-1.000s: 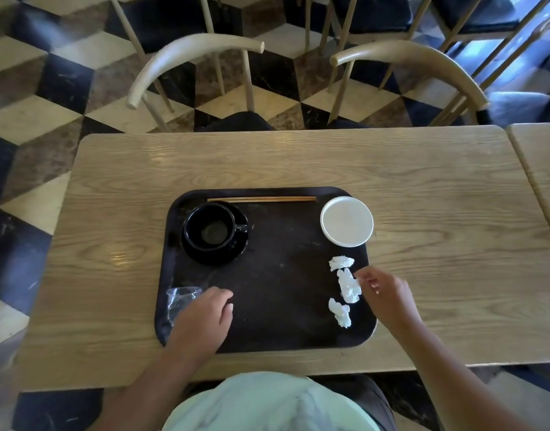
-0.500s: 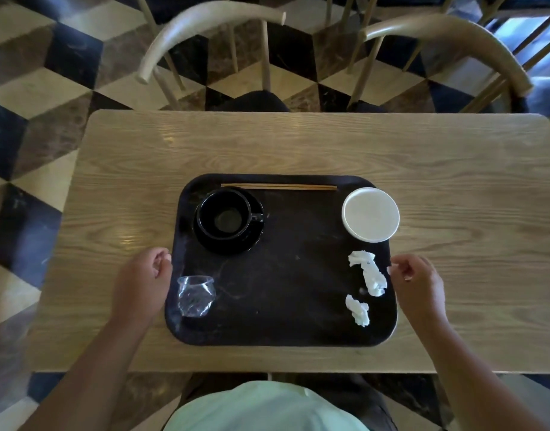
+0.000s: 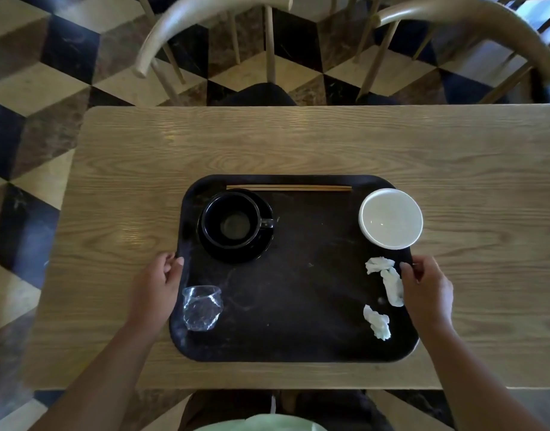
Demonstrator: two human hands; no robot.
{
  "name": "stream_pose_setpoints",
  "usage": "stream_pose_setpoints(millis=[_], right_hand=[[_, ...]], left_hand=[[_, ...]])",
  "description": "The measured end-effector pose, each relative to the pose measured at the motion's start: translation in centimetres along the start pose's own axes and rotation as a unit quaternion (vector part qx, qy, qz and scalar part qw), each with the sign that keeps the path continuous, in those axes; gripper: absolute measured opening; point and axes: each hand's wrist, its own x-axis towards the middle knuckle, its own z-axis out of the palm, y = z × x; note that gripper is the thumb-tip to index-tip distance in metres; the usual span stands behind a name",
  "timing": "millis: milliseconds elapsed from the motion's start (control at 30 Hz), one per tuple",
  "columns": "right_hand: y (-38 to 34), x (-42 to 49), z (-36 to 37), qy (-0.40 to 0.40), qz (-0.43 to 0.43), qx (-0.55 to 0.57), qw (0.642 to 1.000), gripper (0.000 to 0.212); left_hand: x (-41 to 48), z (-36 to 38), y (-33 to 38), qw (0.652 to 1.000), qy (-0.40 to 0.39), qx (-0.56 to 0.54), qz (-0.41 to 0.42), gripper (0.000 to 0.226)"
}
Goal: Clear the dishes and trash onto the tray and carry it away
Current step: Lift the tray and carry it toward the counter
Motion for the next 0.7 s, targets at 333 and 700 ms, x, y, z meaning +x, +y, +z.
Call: stream_pose_setpoints(millis=[333, 700], right_hand=[[0.1, -0.2, 0.3, -0.013, -0.043, -0.071, 0.997, 0.009], [0.0, -0.1, 0.9, 0.013, -0.053, -0.115, 0.992, 0.015]], left_hand=[[0.3, 1.8, -0.2, 0.999, -0.013, -0.043, 0.015, 0.015], [1.1, 1.9, -0.6, 0.998, 0.010, 0.038, 0.050, 0.028]])
